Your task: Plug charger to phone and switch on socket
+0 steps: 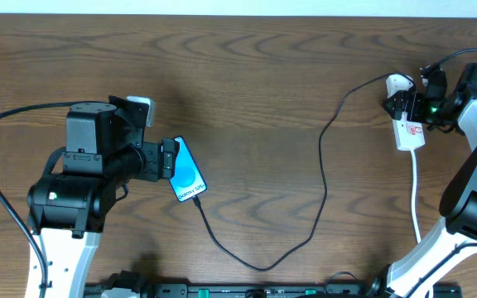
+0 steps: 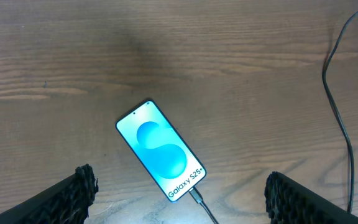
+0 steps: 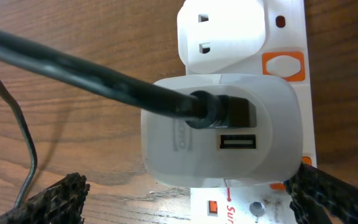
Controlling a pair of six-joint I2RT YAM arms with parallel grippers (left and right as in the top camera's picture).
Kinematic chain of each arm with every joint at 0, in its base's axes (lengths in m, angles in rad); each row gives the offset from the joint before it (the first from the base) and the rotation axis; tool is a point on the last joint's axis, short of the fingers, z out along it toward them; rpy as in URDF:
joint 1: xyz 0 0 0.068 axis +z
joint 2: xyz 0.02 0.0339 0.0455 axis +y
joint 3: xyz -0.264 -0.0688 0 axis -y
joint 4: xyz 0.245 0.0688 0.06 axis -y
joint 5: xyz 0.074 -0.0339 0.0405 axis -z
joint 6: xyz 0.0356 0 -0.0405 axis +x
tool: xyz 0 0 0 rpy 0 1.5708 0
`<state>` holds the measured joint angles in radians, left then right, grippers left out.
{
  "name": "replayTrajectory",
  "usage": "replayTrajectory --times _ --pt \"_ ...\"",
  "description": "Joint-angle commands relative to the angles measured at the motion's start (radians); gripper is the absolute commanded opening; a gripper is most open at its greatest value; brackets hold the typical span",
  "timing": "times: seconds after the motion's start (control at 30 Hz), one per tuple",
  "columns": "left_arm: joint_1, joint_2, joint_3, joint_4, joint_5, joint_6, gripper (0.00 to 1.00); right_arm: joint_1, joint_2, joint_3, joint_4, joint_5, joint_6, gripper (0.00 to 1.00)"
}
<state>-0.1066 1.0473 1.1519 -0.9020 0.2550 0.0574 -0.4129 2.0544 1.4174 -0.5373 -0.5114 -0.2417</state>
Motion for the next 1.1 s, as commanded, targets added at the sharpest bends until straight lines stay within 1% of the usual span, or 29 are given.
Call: replayTrajectory --times 0.0,0.4,0.73,1.07 --pt "-0.002 0.004 0.011 -0.003 -0.013 0.017 0.88 0.022 0.012 -0.019 -0.016 -0.101 0.029 0.99" --pt "-0.002 0.004 0.011 -0.003 -0.013 0.017 0.88 0.022 0.013 -0.019 -0.015 -0.121 0.028 0.99" --pt "-0.002 0.004 0.011 -0.002 -0.013 0.017 0.89 0.027 0.092 -0.019 -0.005 -0.203 0.047 0.99" --pt "-0.002 0.004 0.011 -0.003 -0.013 0.017 0.88 0.063 0.097 -0.019 -0.034 -0.201 0.047 0.99"
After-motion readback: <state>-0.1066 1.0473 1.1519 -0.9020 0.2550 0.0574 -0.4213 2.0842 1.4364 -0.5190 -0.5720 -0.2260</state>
